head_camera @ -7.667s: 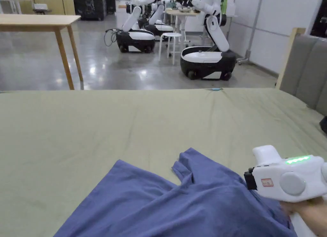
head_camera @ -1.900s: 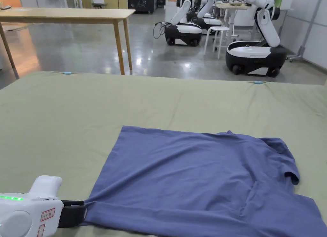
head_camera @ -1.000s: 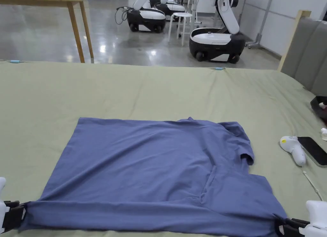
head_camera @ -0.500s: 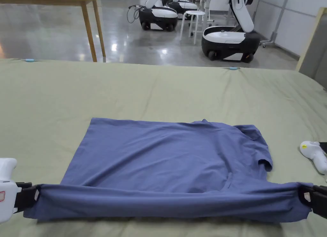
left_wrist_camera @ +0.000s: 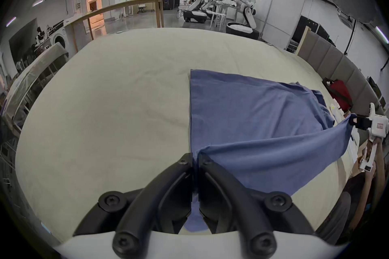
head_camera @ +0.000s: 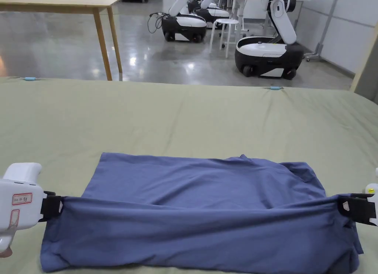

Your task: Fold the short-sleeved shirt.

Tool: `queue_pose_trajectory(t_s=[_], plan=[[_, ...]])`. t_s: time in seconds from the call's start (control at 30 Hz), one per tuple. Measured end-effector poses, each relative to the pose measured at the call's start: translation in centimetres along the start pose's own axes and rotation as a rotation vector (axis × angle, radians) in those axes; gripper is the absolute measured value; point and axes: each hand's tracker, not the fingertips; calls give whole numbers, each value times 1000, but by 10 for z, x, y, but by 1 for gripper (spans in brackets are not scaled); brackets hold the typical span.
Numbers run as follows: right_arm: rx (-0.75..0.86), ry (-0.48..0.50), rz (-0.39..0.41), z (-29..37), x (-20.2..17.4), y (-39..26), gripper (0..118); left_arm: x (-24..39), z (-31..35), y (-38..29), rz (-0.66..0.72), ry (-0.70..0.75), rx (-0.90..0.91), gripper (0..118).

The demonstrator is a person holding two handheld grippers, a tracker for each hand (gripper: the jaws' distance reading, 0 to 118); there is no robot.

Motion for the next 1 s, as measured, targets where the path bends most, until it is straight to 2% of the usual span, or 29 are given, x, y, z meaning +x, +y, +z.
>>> queue_pose_trajectory(t_s=[0.23,0.27,0.3,0.33,0.37,0.4,0.43,0.47,0.5,0.6,0.63,0.7,0.73,0.87,0.9,0.93,0.97,1.0], plan=[[-88,-8,-47,-49,18,-5,5,7,-46,3,15,2,-55,2],[-101,-2,-54,-54,20,-7,18,7,-49,2,18,2,-57,7],[-122,7,-62,-56,19,-11,38,6,-51,1,27,-7,-55,11],[-134,6,-83,-56,22,-14,51,4,-51,-1,42,-33,-52,17],[-141,-3,-94,-55,23,-17,51,2,-50,-2,62,-29,-53,17],[-144,-7,-93,-51,24,-22,94,2,-49,-4,69,-15,-57,54],[-113,-1,-94,-44,25,-27,116,1,-44,-7,59,-12,-59,98],[-72,-6,-93,-33,26,-28,118,1,-36,-9,51,-12,-38,111],[-74,-21,-100,-24,27,-32,117,0,-26,-12,51,-2,-33,105],[-23,-52,-84,6,22,-48,115,0,4,-25,48,31,13,98],[-11,-50,-88,16,21,-53,105,0,16,-29,47,36,27,86],[6,-46,-89,31,5,-64,21,2,29,-39,35,47,39,11],[10,-58,-89,32,2,-69,1,3,32,-45,32,59,43,0],[-3,-21,-87,43,-20,-83,1,3,34,-60,48,-6,-4,0],[-6,-22,-82,44,-24,-86,1,3,34,-62,47,-1,-5,8],[-7,-21,-79,45,-27,-88,1,5,33,-63,43,6,-7,40],[-12,-13,-77,45,-31,-88,0,5,28,-62,35,23,-21,104],[-18,0,-80,45,-34,-89,1,5,19,-63,26,42,-69,118]])
